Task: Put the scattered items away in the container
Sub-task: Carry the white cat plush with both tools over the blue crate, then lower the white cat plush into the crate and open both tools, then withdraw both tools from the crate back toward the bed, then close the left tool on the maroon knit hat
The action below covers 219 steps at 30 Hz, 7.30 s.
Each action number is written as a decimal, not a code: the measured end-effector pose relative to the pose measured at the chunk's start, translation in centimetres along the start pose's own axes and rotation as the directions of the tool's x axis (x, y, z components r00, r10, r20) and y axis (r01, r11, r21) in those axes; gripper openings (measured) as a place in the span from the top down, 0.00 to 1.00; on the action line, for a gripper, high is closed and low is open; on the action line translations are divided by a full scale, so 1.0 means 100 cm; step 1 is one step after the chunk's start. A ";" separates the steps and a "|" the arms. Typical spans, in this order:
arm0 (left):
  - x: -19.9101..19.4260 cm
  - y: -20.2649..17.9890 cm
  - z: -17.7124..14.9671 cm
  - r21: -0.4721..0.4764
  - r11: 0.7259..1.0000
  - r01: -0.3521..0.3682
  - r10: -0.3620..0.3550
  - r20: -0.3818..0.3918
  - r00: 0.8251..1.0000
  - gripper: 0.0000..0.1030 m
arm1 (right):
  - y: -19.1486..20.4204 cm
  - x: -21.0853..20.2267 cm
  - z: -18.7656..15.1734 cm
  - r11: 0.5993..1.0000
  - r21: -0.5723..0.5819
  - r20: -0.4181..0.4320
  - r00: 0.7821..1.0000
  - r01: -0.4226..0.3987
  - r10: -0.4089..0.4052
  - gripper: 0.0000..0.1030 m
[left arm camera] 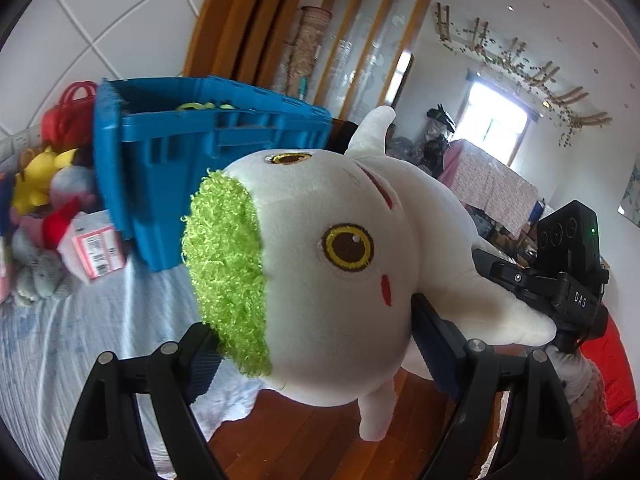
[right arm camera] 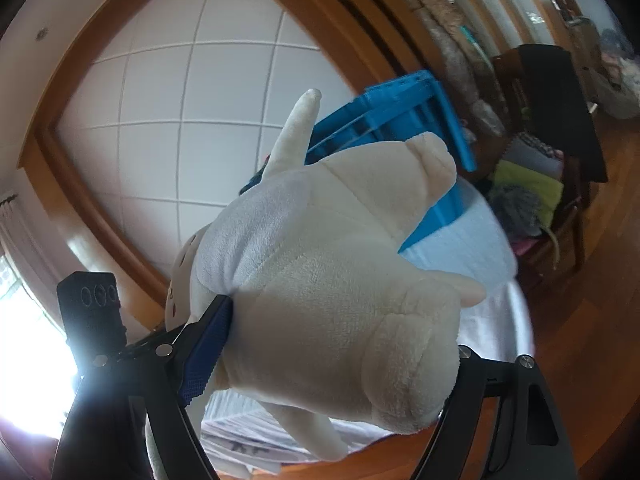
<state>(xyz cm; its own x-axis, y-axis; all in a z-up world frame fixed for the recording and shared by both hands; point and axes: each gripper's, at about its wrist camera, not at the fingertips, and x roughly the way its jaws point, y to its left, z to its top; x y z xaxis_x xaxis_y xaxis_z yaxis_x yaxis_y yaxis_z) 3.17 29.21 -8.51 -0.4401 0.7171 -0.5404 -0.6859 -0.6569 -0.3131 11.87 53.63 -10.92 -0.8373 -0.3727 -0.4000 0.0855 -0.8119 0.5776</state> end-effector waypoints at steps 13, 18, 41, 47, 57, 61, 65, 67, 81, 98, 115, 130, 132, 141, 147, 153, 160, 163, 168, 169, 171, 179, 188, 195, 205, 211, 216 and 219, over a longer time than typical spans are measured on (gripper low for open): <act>0.051 -0.030 0.020 0.039 0.997 0.061 -0.060 -0.031 0.998 0.16 | -0.038 -0.032 0.016 0.997 0.051 0.033 0.998 0.054 -0.056 0.21; 0.058 -0.018 0.050 0.049 0.997 0.056 -0.056 0.001 0.998 0.16 | -0.033 -0.021 0.046 0.999 0.012 0.052 0.997 0.048 -0.048 0.21; 0.092 0.122 0.260 -0.110 0.980 -0.165 0.184 0.193 0.964 0.16 | 0.005 0.189 0.288 0.952 -0.210 -0.042 0.975 -0.222 0.218 0.21; 0.140 0.166 0.329 -0.205 0.944 -0.259 0.294 0.160 0.942 0.16 | -0.022 0.285 0.385 0.924 -0.189 -0.187 0.936 -0.333 0.299 0.21; 0.215 0.296 0.421 -0.380 0.879 -0.287 0.320 0.025 0.947 0.16 | -0.044 0.453 0.497 0.926 -0.135 -0.380 0.881 -0.353 0.281 0.21; 0.246 0.354 0.431 -0.456 0.834 -0.310 0.314 -0.069 0.947 0.16 | -0.055 0.525 0.510 0.950 -0.085 -0.459 0.859 -0.299 0.229 0.21; 0.271 0.401 0.431 -0.513 0.790 -0.337 0.308 -0.144 0.940 0.16 | -0.067 0.578 0.510 0.966 -0.036 -0.516 0.832 -0.256 0.202 0.21; 0.281 0.418 0.431 -0.527 0.776 -0.348 0.307 -0.167 0.937 0.16 | -0.076 0.605 0.512 0.971 -0.006 -0.531 0.824 -0.238 0.198 0.21; 0.344 0.456 0.431 -0.429 0.753 -0.498 0.385 -0.326 0.864 0.14 | -0.098 0.671 0.498 0.991 -0.073 -0.604 0.796 -0.111 0.045 0.04; 0.341 0.439 0.427 -0.329 0.727 -0.603 0.488 -0.371 0.790 0.14 | -0.058 0.652 0.487 0.933 -0.359 -0.545 0.820 -0.038 -0.176 0.02; 0.259 0.321 0.411 -0.213 0.689 -0.693 0.646 -0.255 0.720 0.14 | -0.004 0.526 0.461 0.832 -0.555 -0.376 0.887 0.017 -0.269 0.01; 0.158 0.184 0.317 -0.251 0.678 -0.690 0.720 0.042 0.692 0.14 | 0.015 0.347 0.370 0.772 -0.635 -0.054 0.994 0.036 -0.091 0.01; 0.151 0.173 0.303 -0.270 0.665 -0.697 0.734 0.061 0.676 0.13 | 0.014 0.321 0.353 0.772 -0.632 0.051 0.998 0.066 -0.044 0.01; 0.133 0.141 0.248 -0.354 0.582 -0.732 0.795 0.061 0.603 0.14 | 0.012 0.292 0.308 0.800 -0.600 0.051 0.997 -0.016 0.057 0.01; 0.134 0.134 0.220 -0.378 0.551 -0.744 0.806 0.010 0.591 0.14 | 0.008 0.299 0.283 0.792 -0.609 0.018 1.000 0.026 -0.019 0.01; 0.126 0.127 0.194 -0.385 0.542 -0.747 0.809 -0.004 0.588 0.14 | 0.007 0.284 0.261 0.793 -0.609 0.021 0.999 0.034 -0.026 0.01; 0.097 0.129 0.163 -0.371 0.573 -0.731 0.788 0.004 0.616 0.14 | 0.027 0.271 0.226 0.802 -0.597 0.016 1.000 0.015 -0.007 0.00; 0.077 0.134 0.144 -0.365 0.561 -0.743 0.797 -0.004 0.603 0.14 | 0.045 0.269 0.208 0.807 -0.590 0.028 1.000 0.014 0.003 0.00; 0.029 0.150 0.100 -0.379 0.552 -0.743 0.793 -0.036 0.608 0.14 | 0.089 0.260 0.158 0.800 -0.600 0.045 0.999 0.005 0.028 0.00; 0.019 0.153 0.091 -0.382 0.543 -0.748 0.797 -0.044 0.602 0.14 | 0.096 0.258 0.149 0.803 -0.596 0.042 0.998 -0.005 0.037 0.00; -0.002 0.160 0.073 -0.390 0.523 -0.758 0.806 -0.061 0.588 0.14 | 0.113 0.254 0.129 0.813 -0.582 0.028 0.998 -0.027 0.054 0.00; -0.081 0.191 -0.003 -0.438 0.471 -0.766 0.809 -0.131 0.572 0.14 | 0.172 0.254 0.046 0.808 -0.585 -0.031 0.997 -0.071 0.066 0.00; -0.132 0.221 -0.057 -0.506 0.426 -0.750 0.798 -0.180 0.574 0.14 | 0.210 0.277 -0.011 0.791 -0.601 -0.181 0.983 -0.115 0.005 0.00; -0.155 0.256 -0.074 -0.554 0.344 -0.758 0.818 -0.219 0.532 0.14 | 0.228 0.317 -0.021 0.781 -0.602 -0.242 0.970 -0.165 0.019 0.00; -0.183 0.336 -0.065 -0.571 0.197 -0.797 0.846 -0.312 0.433 0.14 | 0.281 0.420 -0.029 0.739 -0.569 -0.408 0.904 -0.360 0.127 0.00; -0.193 0.373 -0.075 -0.585 0.119 -0.802 0.837 -0.376 0.399 0.14 | 0.311 0.472 -0.038 0.703 -0.562 -0.488 0.861 -0.436 0.144 0.00; -0.202 0.408 -0.088 -0.597 0.089 -0.798 0.812 -0.421 0.406 0.14 | 0.331 0.502 -0.052 0.684 -0.561 -0.533 0.836 -0.466 0.133 0.00; -0.204 0.432 -0.093 -0.592 0.101 -0.800 0.795 -0.435 0.423 0.14 | 0.338 0.517 -0.060 0.695 -0.552 -0.550 0.828 -0.462 0.114 0.00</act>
<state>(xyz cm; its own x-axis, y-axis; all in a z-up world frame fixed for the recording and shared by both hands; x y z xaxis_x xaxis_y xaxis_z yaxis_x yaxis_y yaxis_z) -12.11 -15.96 -18.29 -0.4793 -0.3205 -0.8171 0.6254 -0.7778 -0.0618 -25.32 4.28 -16.35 -0.3864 -0.6478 -0.6565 0.7440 -0.6396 0.1932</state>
